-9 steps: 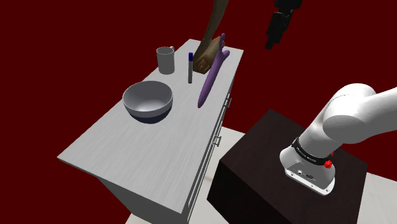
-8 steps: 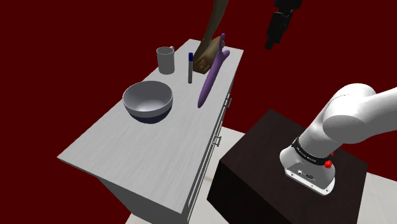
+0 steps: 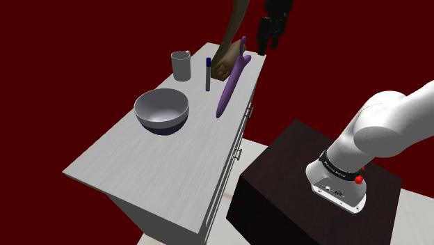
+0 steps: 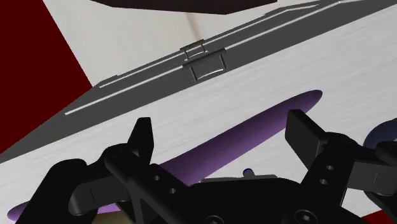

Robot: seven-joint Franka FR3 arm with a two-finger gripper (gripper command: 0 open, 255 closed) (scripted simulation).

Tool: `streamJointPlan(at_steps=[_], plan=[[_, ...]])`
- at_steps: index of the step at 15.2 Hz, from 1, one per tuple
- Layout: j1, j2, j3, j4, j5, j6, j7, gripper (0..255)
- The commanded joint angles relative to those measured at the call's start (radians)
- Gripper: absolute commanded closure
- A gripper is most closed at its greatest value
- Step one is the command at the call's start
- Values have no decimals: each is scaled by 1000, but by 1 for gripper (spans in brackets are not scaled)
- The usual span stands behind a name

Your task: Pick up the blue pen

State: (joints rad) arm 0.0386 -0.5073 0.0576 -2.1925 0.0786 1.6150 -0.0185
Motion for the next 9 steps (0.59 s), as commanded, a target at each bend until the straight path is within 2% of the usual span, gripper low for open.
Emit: streamJointPlan(at_steps=[1, 9], plan=[[4, 72, 23, 42, 2, 28, 32, 0], [24, 380, 101, 284, -27, 81, 167, 0]])
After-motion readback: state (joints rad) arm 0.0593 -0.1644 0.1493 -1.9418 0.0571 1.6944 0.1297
